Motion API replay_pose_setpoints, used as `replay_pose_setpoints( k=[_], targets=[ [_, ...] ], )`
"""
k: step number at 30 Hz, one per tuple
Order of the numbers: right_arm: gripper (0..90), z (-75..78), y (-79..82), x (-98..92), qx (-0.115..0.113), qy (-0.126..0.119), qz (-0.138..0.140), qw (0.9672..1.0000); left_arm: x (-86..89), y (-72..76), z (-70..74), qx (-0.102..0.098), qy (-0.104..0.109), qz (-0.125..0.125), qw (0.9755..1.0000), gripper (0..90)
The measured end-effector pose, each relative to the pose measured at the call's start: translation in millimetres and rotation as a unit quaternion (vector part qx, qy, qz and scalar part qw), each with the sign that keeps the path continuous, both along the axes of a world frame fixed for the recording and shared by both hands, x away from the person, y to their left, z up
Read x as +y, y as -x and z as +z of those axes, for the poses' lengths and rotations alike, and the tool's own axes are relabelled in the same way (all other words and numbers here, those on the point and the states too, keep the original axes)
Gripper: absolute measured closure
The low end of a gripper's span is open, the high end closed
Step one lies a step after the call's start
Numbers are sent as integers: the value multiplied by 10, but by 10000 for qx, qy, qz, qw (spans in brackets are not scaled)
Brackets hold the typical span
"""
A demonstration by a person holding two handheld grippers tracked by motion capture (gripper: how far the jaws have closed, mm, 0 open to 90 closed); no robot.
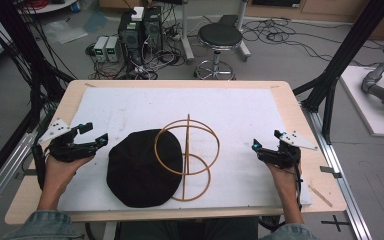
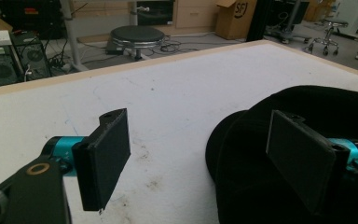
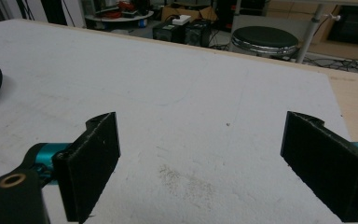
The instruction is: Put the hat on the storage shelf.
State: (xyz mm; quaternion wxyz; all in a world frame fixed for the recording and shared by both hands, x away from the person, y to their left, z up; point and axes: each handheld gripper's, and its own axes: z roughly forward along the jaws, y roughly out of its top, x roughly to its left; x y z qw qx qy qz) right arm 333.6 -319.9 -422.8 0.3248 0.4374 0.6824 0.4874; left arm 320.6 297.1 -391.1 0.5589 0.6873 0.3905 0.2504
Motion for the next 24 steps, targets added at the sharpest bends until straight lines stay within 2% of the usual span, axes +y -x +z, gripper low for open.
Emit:
replay_pose_setpoints(
  k=[16, 20, 24],
  targets=[
    [115, -12, -27, 3, 34, 74, -42, 10000, 6, 44, 20, -124, -12, -58, 9999, 220],
    [115, -19, -33, 14, 85, 79, -27, 9999, -3, 57, 38, -183, 10, -138, 9997, 221],
    [115, -22, -36, 18, 77, 112, -28, 9999, -35, 74, 79, -304, -19, -358, 9989, 221]
  ],
)
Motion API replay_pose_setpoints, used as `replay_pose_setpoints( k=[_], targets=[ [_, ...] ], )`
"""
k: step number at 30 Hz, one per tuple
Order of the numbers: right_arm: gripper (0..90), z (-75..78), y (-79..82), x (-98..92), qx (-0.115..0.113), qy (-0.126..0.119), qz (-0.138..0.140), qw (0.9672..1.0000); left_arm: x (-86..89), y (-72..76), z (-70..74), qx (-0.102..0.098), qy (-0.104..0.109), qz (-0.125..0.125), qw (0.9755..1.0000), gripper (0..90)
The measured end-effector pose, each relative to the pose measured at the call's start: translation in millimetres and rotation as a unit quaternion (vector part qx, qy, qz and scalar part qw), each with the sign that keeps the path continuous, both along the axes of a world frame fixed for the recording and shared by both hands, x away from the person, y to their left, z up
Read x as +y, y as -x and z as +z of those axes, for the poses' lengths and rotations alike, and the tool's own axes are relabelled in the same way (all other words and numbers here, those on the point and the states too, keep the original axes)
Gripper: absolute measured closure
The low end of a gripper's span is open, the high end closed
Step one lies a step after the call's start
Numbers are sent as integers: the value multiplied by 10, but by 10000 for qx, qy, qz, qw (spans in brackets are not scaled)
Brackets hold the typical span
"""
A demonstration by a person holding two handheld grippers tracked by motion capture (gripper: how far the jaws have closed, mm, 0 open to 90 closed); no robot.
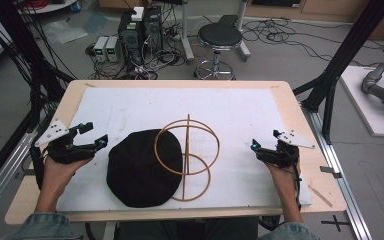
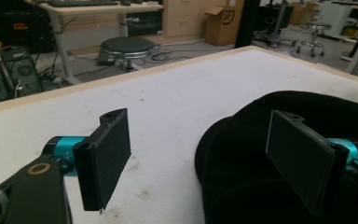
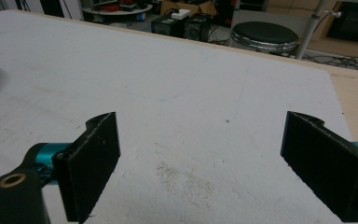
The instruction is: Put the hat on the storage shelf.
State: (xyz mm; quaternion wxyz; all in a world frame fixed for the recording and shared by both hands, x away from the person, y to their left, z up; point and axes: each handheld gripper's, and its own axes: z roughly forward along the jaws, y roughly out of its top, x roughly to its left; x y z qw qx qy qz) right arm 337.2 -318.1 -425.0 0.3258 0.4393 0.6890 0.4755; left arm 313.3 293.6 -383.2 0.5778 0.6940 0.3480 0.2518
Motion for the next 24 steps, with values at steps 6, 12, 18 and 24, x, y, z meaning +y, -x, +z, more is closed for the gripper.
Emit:
replay_pose_setpoints(
  k=[6, 12, 18, 24],
  targets=[
    [115, -6, -7, -8, 34, 5, 9, 10000, -66, 29, 29, -200, -34, -447, 9988, 221],
    [115, -7, -8, -6, 41, -11, 18, 10000, -142, 53, 40, -308, -74, -1041, 9941, 223],
    [115, -8, -5, 0, 84, -22, 16, 10000, -221, 80, 45, -371, -123, -1529, 9875, 224],
    [116, -10, -9, -1, 78, -12, 24, 10000, -313, 129, 68, -495, -73, -2114, 9761, 225]
  ],
)
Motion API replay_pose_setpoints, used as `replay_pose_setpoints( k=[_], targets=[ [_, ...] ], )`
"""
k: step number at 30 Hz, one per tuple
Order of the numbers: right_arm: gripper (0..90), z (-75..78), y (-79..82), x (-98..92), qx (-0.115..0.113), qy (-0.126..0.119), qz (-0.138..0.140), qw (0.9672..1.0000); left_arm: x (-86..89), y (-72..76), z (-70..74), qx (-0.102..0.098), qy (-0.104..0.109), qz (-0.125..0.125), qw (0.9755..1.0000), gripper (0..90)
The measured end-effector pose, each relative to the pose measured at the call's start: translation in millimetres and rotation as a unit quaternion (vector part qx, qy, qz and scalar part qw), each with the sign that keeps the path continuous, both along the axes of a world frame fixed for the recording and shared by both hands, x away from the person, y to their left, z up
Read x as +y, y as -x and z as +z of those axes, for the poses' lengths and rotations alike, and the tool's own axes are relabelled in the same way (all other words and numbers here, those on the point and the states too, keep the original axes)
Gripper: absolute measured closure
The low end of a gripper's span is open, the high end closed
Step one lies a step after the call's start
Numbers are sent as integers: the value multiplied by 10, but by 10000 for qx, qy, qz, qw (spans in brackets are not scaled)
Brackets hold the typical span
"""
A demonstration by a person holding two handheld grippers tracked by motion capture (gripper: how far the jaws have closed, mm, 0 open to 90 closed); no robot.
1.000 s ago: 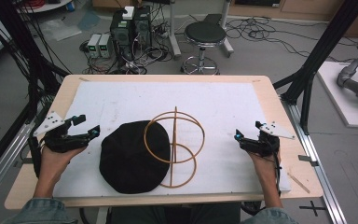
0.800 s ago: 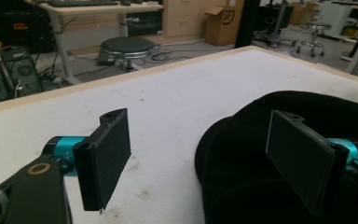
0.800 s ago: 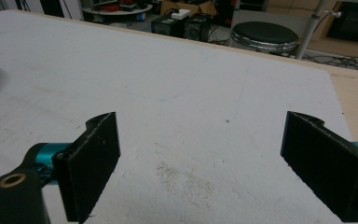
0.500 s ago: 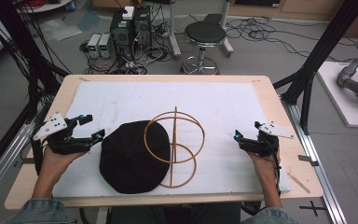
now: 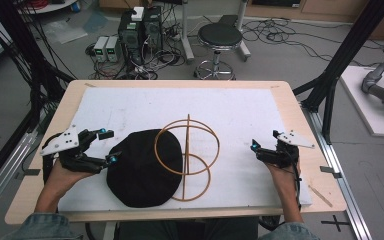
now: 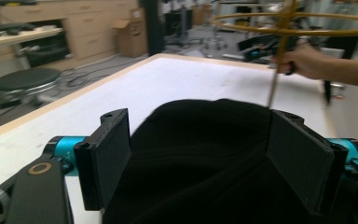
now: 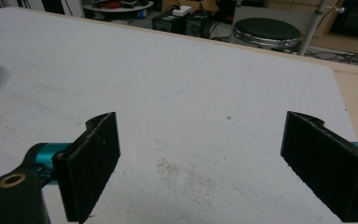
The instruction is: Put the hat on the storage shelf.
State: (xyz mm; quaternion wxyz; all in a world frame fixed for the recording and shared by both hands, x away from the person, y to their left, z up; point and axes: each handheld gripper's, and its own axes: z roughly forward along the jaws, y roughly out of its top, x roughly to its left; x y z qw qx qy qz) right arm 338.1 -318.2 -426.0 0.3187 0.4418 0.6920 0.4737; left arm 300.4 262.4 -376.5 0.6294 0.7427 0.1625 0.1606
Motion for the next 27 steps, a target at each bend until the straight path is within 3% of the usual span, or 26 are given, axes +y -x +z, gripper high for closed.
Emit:
replay_pose_setpoints(
  k=[3, 7, 16, 22, 27],
  targets=[
    [115, -1, 1, 6, 19, 13, 32, 10000, -70, 23, 6, -19, -95, -283, 9996, 230],
    [115, -4, 0, 10, 43, 26, 21, 10000, -181, 40, -11, -97, -350, -481, 9982, 231],
    [115, -7, -8, 1, 50, 28, 43, 10000, -373, 77, -77, -193, -696, -1001, 9924, 232],
    [115, -9, -9, 5, 67, 14, 48, 10000, -450, 87, -119, -388, -1049, -992, 9888, 264],
    [115, -11, -9, 8, 95, -12, 84, 9999, -487, 89, -135, -461, -1197, -983, 9869, 281]
  ],
)
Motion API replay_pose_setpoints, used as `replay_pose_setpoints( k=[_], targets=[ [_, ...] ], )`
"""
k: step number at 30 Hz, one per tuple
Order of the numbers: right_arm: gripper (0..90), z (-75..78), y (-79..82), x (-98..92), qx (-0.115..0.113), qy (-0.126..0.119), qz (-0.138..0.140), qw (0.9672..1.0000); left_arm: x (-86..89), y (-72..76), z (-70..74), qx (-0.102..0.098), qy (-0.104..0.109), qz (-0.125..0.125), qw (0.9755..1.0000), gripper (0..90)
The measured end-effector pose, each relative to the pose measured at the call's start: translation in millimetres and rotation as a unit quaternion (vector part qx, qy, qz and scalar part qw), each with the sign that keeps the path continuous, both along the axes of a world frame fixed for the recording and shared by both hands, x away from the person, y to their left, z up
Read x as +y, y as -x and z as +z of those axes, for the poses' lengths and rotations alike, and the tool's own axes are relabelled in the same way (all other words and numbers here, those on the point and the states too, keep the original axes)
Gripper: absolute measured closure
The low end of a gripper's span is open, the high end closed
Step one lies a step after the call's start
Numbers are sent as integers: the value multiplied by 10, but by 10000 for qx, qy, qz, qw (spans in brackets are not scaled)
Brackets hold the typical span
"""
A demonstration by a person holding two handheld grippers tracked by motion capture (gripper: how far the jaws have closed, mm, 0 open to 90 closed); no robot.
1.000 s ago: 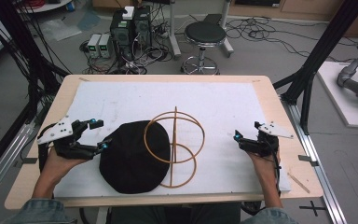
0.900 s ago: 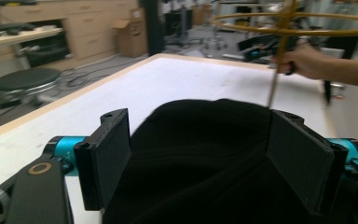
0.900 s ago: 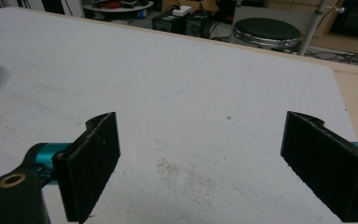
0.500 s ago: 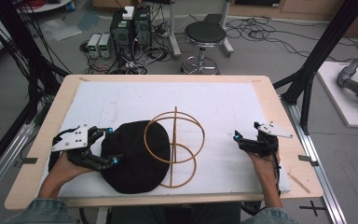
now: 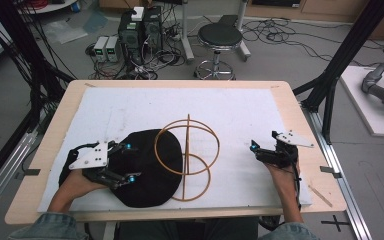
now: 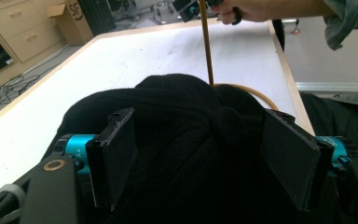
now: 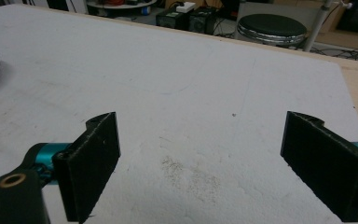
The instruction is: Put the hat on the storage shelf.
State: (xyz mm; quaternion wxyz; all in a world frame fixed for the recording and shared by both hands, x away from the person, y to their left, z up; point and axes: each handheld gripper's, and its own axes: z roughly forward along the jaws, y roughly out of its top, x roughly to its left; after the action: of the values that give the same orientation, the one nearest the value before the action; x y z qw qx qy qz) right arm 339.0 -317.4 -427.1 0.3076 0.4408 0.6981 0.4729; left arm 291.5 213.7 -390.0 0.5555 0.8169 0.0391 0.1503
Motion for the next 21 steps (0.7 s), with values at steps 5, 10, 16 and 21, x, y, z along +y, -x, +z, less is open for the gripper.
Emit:
replay_pose_setpoints(
  k=[5, 10, 16, 21],
  targets=[
    [115, -1, -1, -3, 7, 1, 14, 10000, -18, 1, -21, -69, -172, -8, 9998, 341],
    [115, -1, -1, -8, 23, -31, 12, 10000, 9, -4, -18, -84, -184, 47, 9998, 478],
    [116, -4, -5, -6, 37, -17, 14, 10000, 5, 0, -28, -132, -330, 28, 9994, 580],
    [115, -4, -4, -8, 47, -25, 1, 10000, 13, 0, -27, -116, -326, 35, 9994, 659]
  ],
)
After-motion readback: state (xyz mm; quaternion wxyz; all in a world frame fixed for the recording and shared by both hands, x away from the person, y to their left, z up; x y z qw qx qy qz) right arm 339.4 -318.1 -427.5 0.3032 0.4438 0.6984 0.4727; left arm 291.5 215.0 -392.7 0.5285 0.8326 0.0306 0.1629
